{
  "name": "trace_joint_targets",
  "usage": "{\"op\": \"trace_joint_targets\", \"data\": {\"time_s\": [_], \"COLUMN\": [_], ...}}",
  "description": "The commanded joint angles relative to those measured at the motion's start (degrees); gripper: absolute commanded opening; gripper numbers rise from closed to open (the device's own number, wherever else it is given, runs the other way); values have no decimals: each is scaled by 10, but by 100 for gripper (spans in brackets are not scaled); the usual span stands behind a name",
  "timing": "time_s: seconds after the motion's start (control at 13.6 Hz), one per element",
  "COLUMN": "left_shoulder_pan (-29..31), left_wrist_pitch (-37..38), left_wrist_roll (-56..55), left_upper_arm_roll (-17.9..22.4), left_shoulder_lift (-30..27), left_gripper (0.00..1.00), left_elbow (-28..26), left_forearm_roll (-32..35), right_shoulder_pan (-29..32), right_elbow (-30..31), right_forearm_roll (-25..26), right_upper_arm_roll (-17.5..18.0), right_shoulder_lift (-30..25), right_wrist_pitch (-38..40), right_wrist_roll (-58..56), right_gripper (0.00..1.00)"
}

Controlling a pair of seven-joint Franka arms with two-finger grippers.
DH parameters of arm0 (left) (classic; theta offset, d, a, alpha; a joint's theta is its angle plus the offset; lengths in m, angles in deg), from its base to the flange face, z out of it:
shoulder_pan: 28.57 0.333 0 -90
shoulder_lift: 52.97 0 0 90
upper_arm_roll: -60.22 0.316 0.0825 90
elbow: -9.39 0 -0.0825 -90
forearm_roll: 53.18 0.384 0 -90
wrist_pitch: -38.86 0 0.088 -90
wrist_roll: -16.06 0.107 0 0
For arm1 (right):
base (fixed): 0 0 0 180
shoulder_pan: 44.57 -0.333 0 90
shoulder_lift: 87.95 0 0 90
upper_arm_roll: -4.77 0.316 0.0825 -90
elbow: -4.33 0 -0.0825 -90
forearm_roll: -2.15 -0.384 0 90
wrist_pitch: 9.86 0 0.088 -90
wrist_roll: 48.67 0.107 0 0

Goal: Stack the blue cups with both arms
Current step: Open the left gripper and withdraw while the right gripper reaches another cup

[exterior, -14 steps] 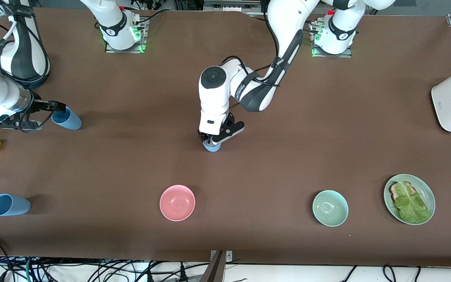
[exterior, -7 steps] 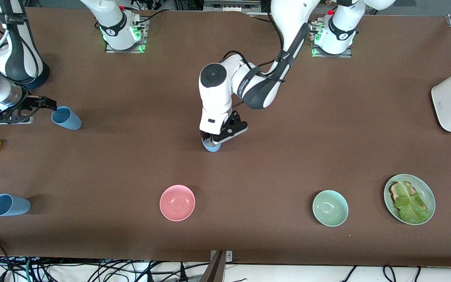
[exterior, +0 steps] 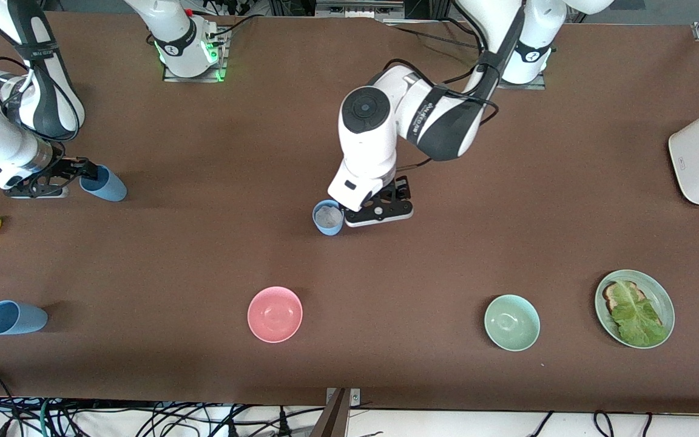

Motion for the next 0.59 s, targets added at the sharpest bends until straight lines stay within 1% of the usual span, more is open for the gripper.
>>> {"op": "trace_joint_targets", "data": {"time_s": [0.0, 0.07, 0.29, 0.52], "left_shoulder_pan": [30, 52, 109, 150], "left_wrist_pitch": [19, 20, 37, 38], "left_wrist_roll": [95, 142, 234, 242], "left_upper_arm_roll": [-6, -6, -7, -7], "left_shoulder_lift": [-30, -42, -69, -72], "left_gripper": [100, 100, 100, 100], "left_elbow": [-4, -6, -13, -16], "left_forearm_roll": [10, 8, 7, 7], "right_shoulder_pan": [4, 4, 5, 4], "right_elbow": [2, 1, -1, -9], "right_forearm_roll": [-18, -31, -41, -42], "right_upper_arm_roll": [-2, -2, -2, -1], "right_shoulder_lift": [0, 2, 3, 1], "right_wrist_pitch": [-11, -10, -9, -4], "right_wrist_roll": [-9, -9, -9, -5], "right_gripper": [5, 0, 0, 0]}}
